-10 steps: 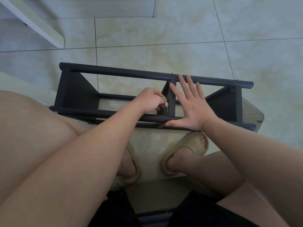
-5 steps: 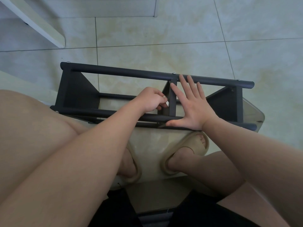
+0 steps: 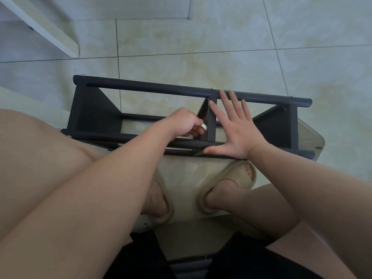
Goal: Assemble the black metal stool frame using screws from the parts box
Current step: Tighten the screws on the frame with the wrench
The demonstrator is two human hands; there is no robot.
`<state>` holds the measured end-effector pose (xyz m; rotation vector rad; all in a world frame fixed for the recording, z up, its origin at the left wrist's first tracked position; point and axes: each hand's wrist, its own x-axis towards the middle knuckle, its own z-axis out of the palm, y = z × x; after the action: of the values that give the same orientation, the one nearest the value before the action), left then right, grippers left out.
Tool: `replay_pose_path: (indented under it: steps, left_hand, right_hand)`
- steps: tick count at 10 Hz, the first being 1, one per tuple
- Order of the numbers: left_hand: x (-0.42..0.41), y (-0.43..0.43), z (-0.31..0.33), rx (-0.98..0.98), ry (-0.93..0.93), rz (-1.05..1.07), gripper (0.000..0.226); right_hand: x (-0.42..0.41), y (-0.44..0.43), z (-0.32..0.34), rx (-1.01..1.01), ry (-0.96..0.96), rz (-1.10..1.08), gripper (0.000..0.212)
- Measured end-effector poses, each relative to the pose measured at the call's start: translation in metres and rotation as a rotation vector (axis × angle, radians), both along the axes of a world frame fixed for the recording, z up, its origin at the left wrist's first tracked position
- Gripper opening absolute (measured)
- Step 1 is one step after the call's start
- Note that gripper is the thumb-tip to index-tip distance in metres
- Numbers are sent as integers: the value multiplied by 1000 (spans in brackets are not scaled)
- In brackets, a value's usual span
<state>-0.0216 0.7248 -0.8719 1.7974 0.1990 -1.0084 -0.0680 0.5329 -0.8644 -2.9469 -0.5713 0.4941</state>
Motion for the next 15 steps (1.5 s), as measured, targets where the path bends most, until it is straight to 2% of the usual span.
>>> replay_pose_path:
  steps: [3, 12, 15]
  left_hand:
    - [-2, 3, -4, 17, -40, -92, 26]
    - [-5, 12, 5, 216, -163, -448, 28]
    - [-3, 16, 1, 218, -242, -302, 32]
  right_hand:
    - [-1, 0, 1, 14, -11, 0, 127]
    - [-1, 0, -1, 33, -29, -7, 127]
    - [0, 0, 0, 30, -23, -6, 127]
